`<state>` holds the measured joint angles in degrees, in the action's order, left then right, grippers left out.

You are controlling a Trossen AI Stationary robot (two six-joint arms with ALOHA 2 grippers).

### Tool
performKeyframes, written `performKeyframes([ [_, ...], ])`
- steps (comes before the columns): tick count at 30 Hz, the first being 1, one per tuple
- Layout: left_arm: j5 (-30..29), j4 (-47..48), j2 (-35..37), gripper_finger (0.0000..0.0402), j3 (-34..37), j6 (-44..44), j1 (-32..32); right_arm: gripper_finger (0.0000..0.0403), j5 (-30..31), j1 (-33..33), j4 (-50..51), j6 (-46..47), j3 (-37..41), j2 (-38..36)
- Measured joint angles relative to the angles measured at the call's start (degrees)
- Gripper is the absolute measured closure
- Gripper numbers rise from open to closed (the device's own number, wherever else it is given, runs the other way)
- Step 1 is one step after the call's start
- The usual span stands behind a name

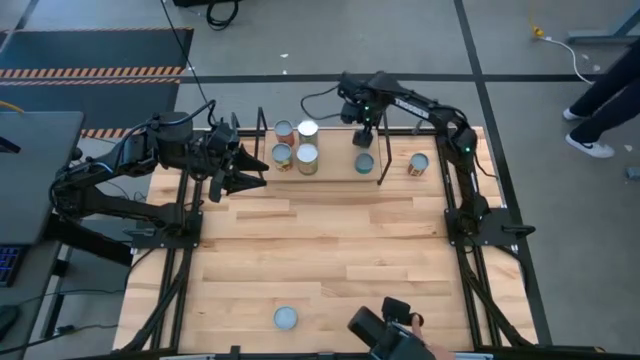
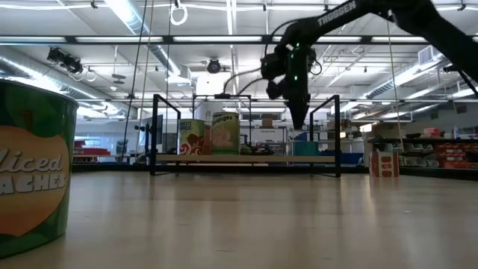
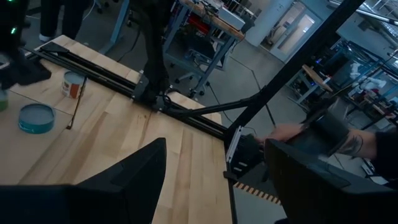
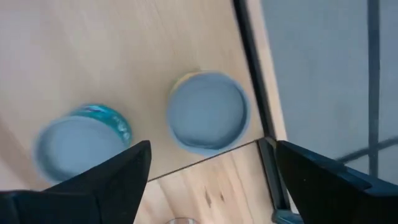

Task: Pick and place cans onto a shelf
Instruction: Put the canned diced tomatoes on the shelf

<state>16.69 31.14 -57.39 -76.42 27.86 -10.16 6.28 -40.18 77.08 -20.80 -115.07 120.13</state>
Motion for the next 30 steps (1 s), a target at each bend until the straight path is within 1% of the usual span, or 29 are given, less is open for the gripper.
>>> performKeyframes([
  [2,0.0,0.0,0.0,0.0127,0.0,-0.01,-0.01,0.0053,-2.72,0.0,-1.13,1.24,0.02,-3.38],
  [5,0.0,0.0,0.0,0.0127,0.0,-0.02,0.0,0.0053,-7.34,0.26,-4.07,3.49,0.0,-10.3],
  [6,0.0,0.0,0.0,0.0127,0.0,0.0,0.0,0.0053,-7.79,0.52,-4.95,4.03,-0.02,-12.66],
  [10,0.0,0.0,0.0,0.0127,0.0,0.0,-0.01,0.0053,-7.06,1.52,-2.76,4.67,0.0,-22.06],
  [12,0.0,0.0,0.0,0.0127,0.0,-0.02,-0.02,0.0053,-6.95,1.55,-0.95,6.09,1.49,-26.64],
  [14,0.0,0.0,0.0,0.0127,0.0,0.0,0.0,0.0053,-6.97,1.51,-0.31,8.91,5.04,-31.85],
  [16,0.0,0.0,0.0,0.0127,0.0,-0.02,0.0,0.0053,-6.11,1.49,-0.77,13.2,10.29,-37.85],
  [19,0.0,0.0,0.0,0.0127,0.0,-0.01,0.0,0.0053,-0.7,1.55,-2.84,23.86,20.84,-47.26],
  [21,0.0,0.0,0.0,0.0127,0.0,0.0,0.0,0.0053,4.96,1.52,-2.61,36.29,28.06,-52.59],
  [23,0.0,-0.02,0.0,0.0127,0.0,-0.02,-0.02,0.0053,8.54,0.95,-2.23,50.53,34.93,-57.14],
  [25,0.0,0.0,0.0,0.0127,0.0,0.0,0.0,0.0053,9.47,-0.45,-3.96,61.2,41.06,-60.51],
  [27,0.0,-0.01,0.0,0.0127,0.0,-0.02,-0.02,0.0054,8.7,-2.32,-7.96,66.7,46.17,-61.73],
  [30,0.0,-0.01,0.0,0.0127,0.0,-0.02,-0.01,0.0054,5.62,-6.72,-14.56,72.93,52.46,-60.2],
])
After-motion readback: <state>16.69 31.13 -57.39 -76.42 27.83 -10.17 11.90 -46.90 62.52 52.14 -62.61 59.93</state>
